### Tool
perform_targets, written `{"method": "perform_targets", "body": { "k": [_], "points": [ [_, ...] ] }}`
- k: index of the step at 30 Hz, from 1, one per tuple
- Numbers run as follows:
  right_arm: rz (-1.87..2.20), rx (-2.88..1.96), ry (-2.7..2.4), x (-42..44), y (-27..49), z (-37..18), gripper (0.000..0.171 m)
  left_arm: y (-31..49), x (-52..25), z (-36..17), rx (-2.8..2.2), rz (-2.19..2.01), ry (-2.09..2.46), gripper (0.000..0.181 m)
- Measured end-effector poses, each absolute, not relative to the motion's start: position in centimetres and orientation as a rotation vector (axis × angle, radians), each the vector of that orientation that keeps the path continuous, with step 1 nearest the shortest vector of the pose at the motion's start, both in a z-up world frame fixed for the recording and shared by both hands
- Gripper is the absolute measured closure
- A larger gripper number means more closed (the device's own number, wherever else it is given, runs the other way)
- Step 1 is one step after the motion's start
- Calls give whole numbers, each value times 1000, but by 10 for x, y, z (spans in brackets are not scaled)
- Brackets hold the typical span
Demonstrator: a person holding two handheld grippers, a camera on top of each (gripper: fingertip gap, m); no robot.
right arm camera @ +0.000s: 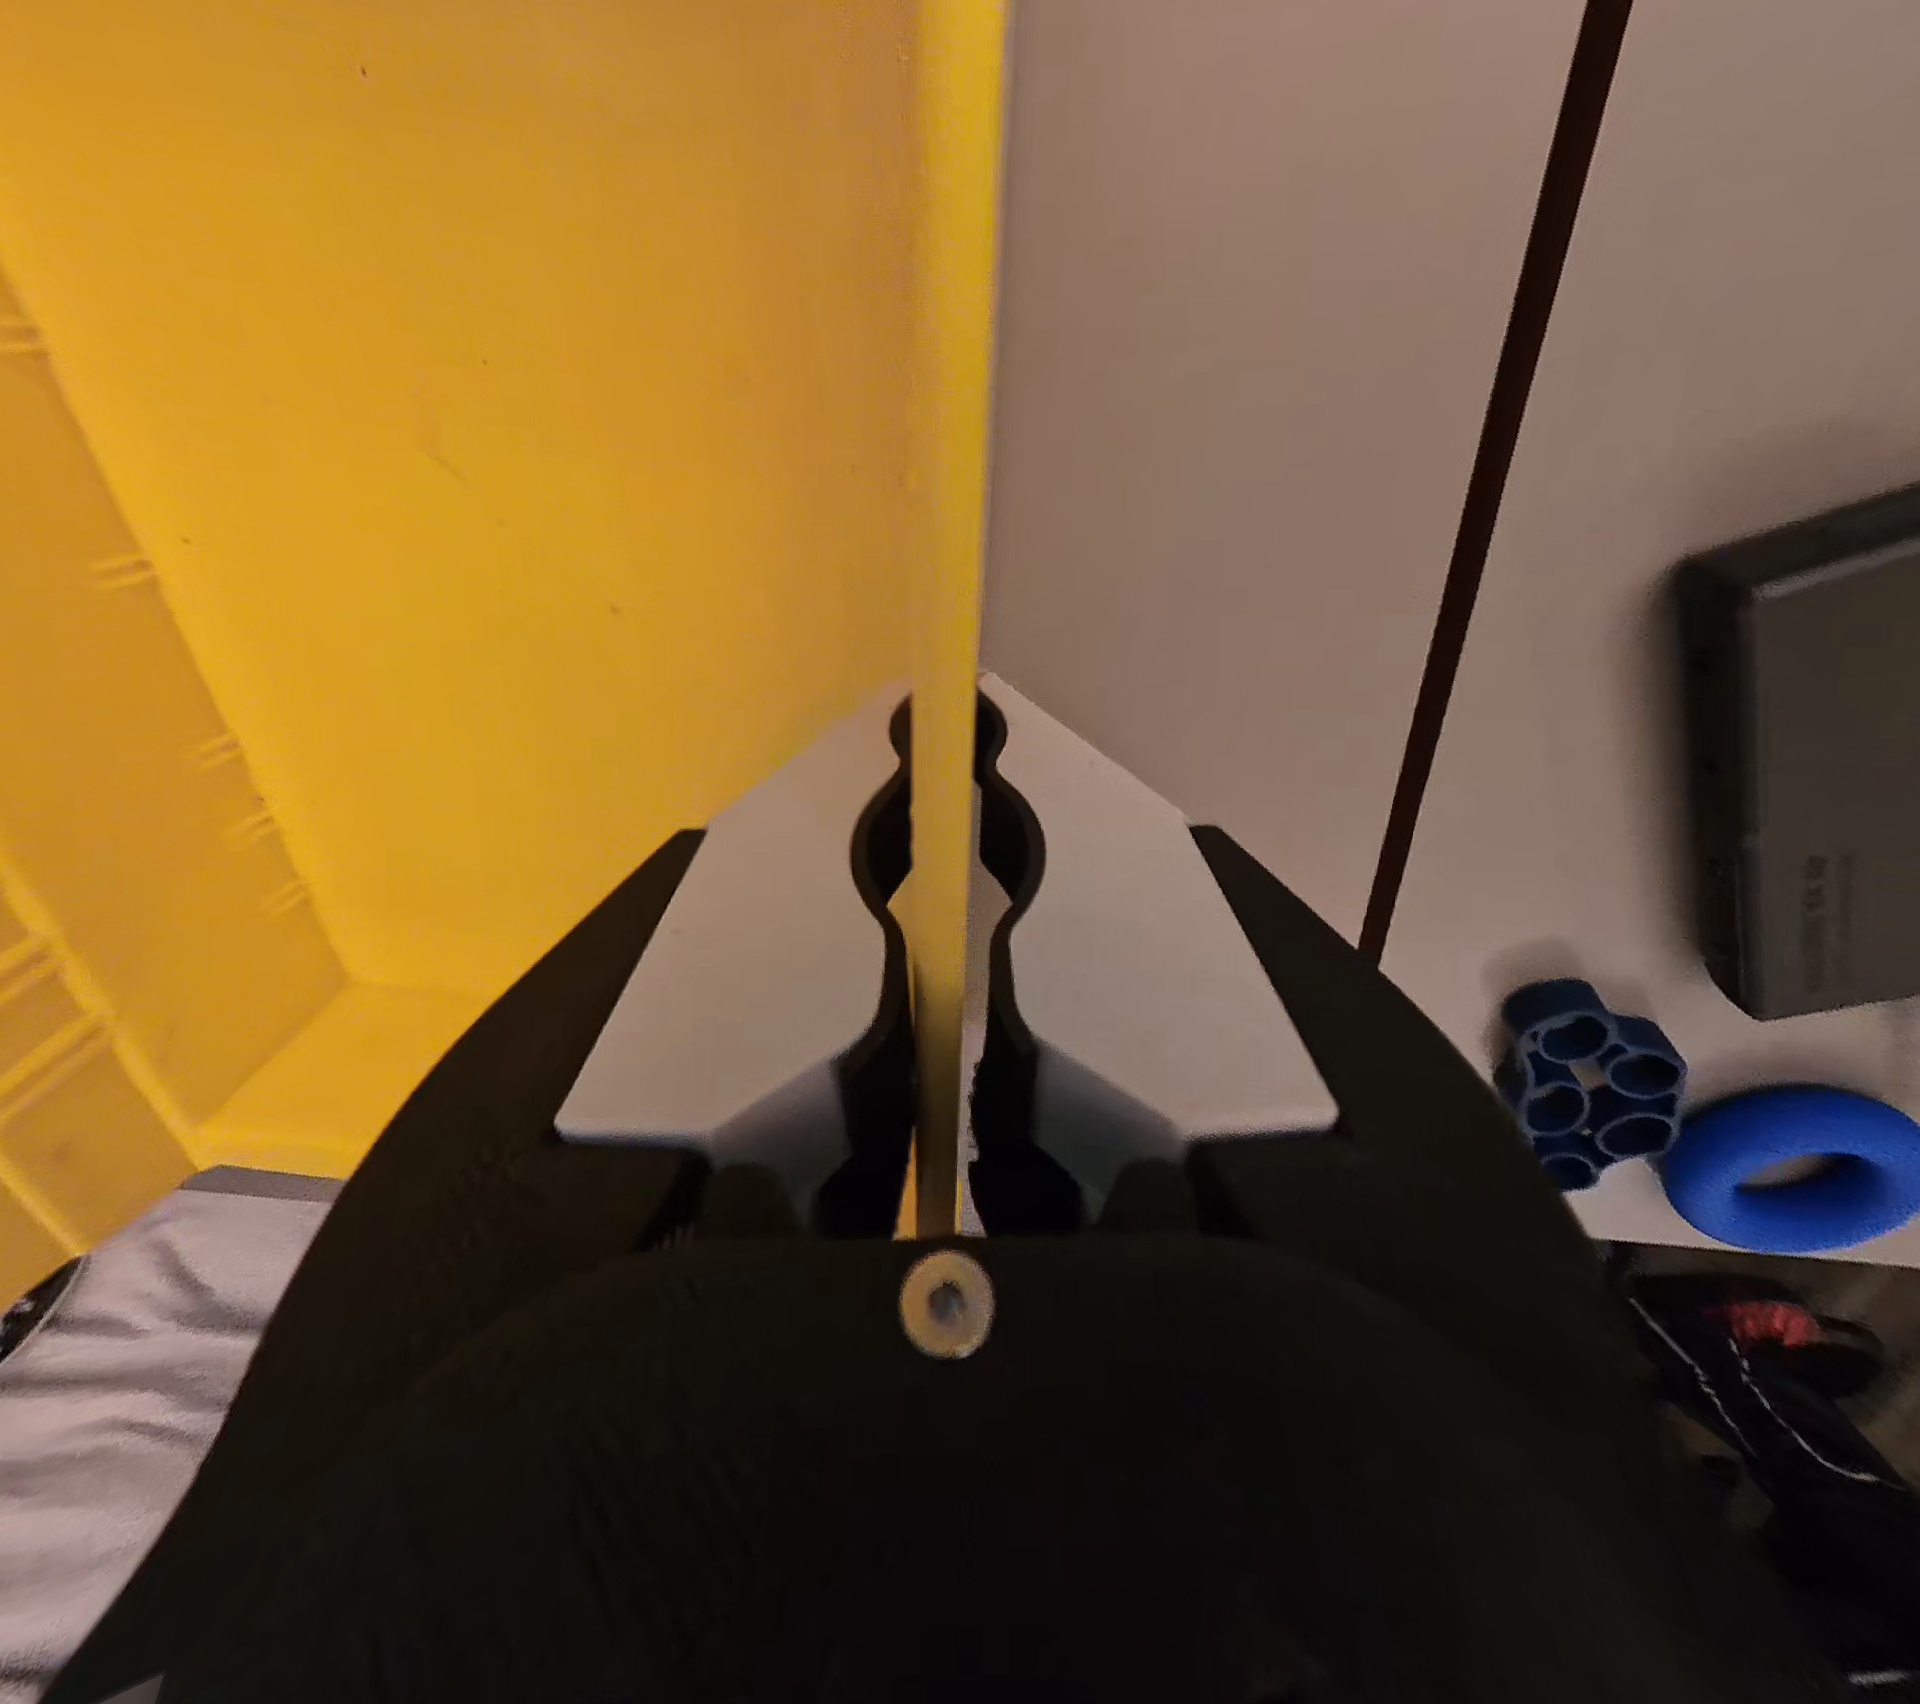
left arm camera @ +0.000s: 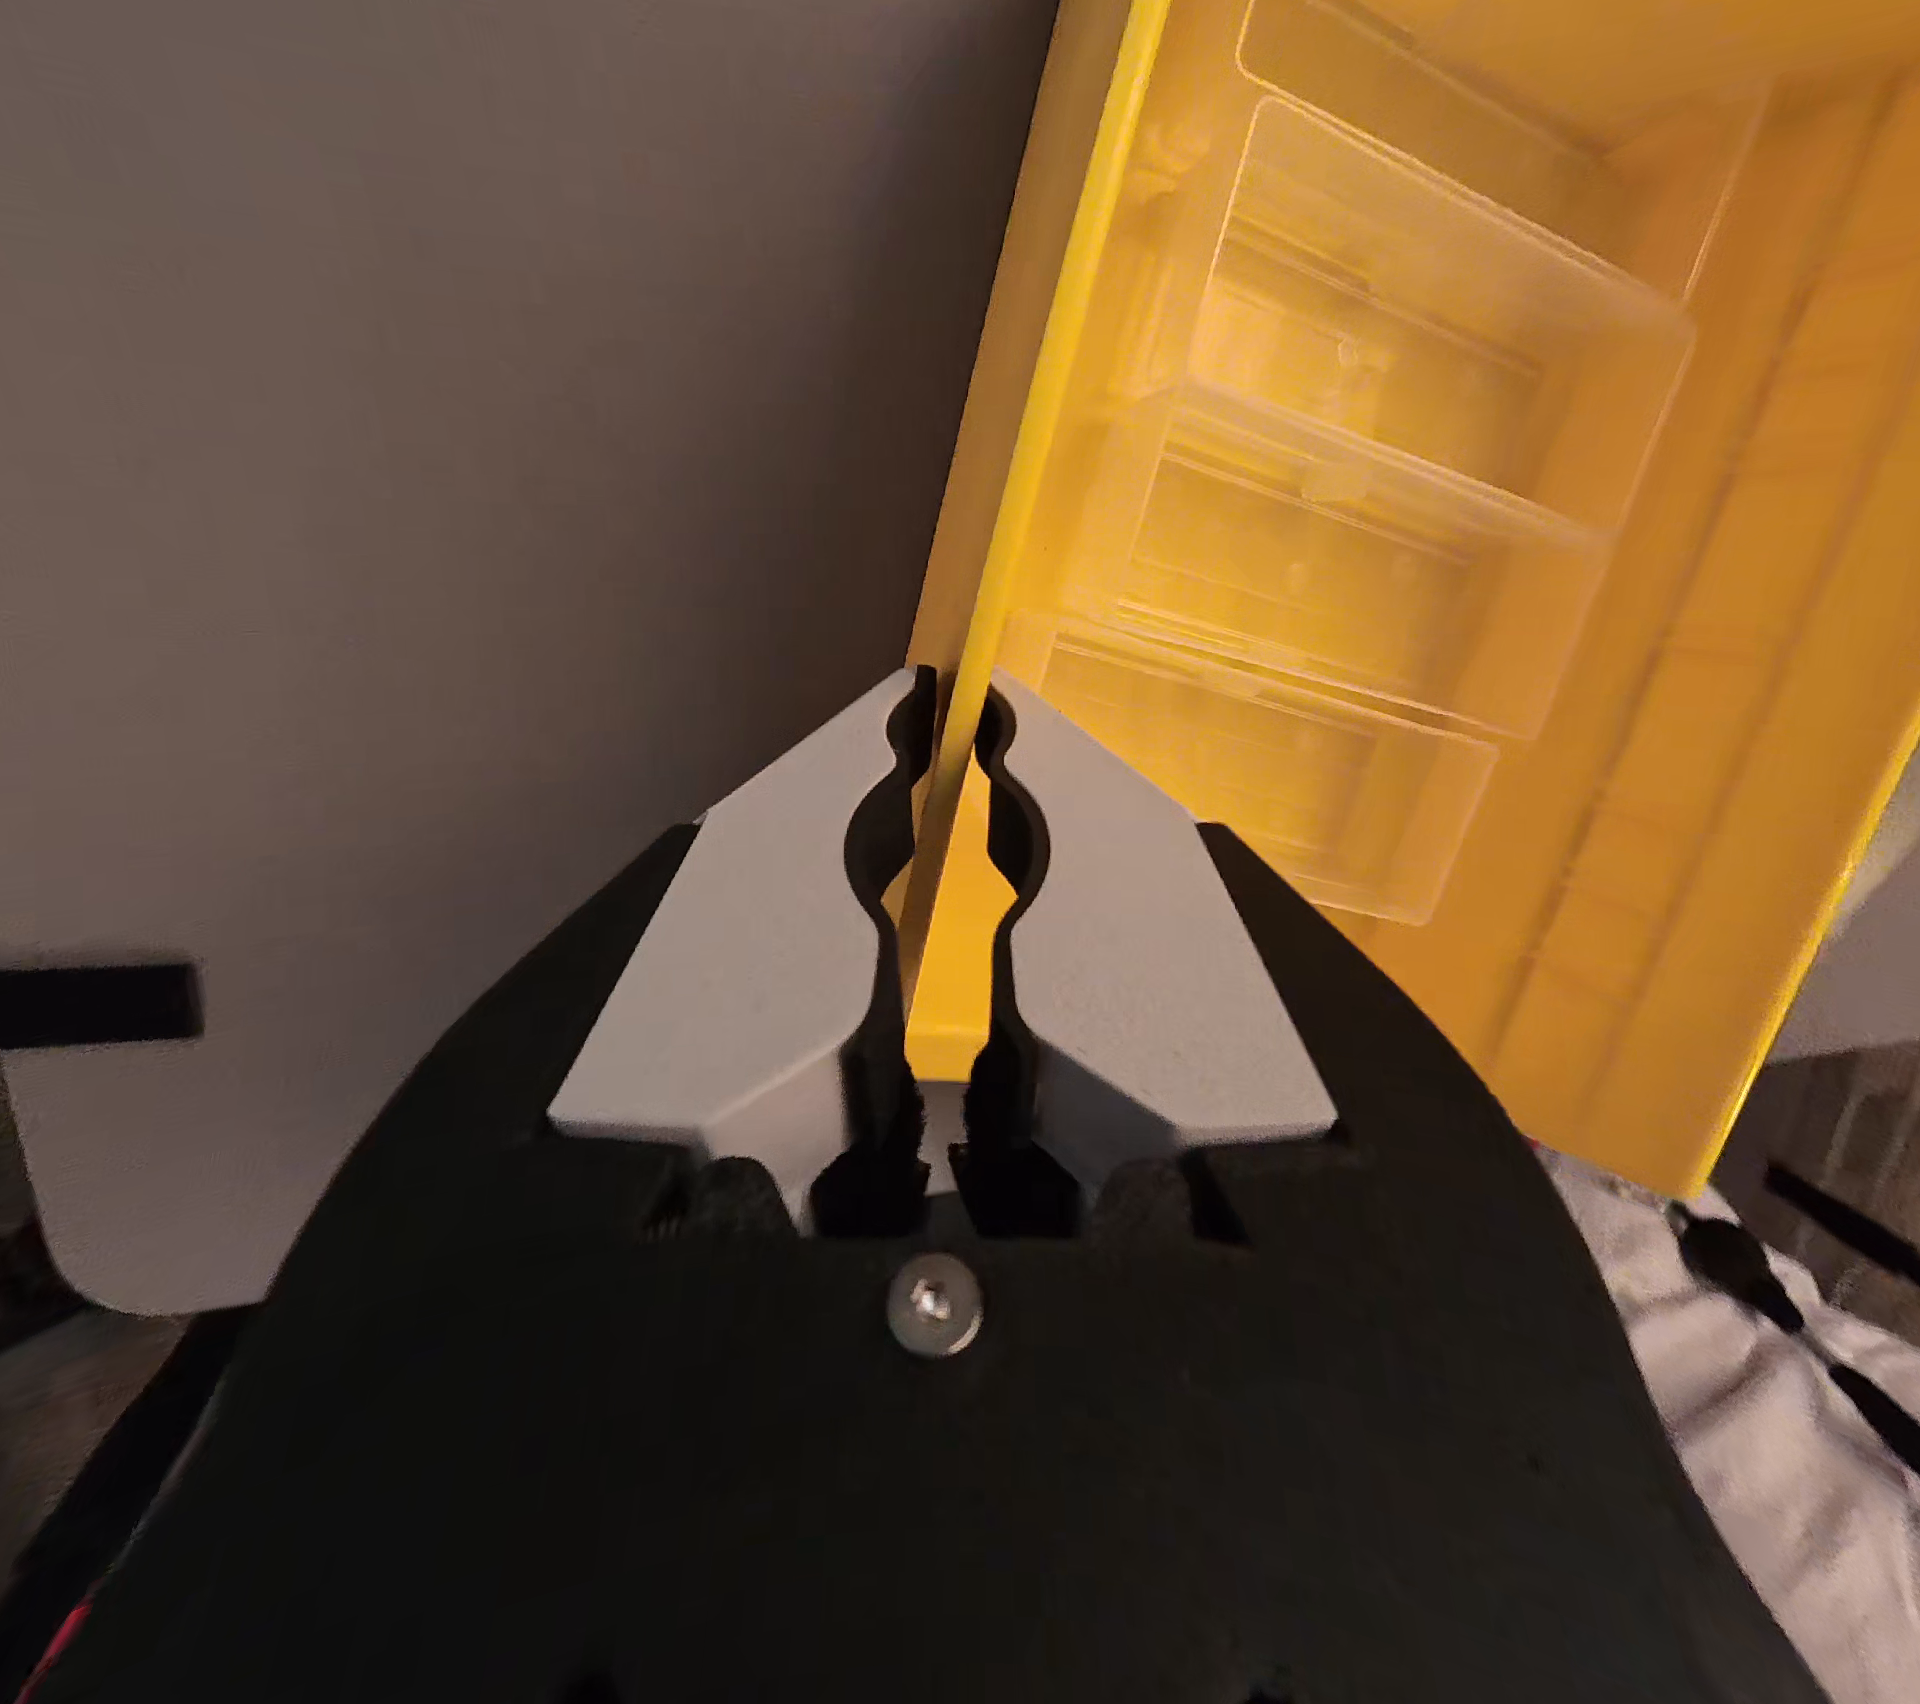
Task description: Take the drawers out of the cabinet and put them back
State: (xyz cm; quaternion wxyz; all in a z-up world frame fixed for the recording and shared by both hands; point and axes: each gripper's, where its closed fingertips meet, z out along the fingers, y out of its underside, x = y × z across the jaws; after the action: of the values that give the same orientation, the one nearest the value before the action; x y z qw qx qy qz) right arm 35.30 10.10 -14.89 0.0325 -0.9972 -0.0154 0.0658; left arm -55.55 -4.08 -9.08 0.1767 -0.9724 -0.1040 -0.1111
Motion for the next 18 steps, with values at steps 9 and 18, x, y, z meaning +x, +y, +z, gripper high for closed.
{"method": "perform_targets", "body": {
  "k": [9, 18],
  "points": [
    [165, -3070, -4, 368, 103, -148, 169, -2, -580, -90, -2651, -321, -450, 176],
    [189, -3052, 123, 374, 118, -149, 168, 13, -601, -90, -2554, -407, -575, 172]
  ]
}}
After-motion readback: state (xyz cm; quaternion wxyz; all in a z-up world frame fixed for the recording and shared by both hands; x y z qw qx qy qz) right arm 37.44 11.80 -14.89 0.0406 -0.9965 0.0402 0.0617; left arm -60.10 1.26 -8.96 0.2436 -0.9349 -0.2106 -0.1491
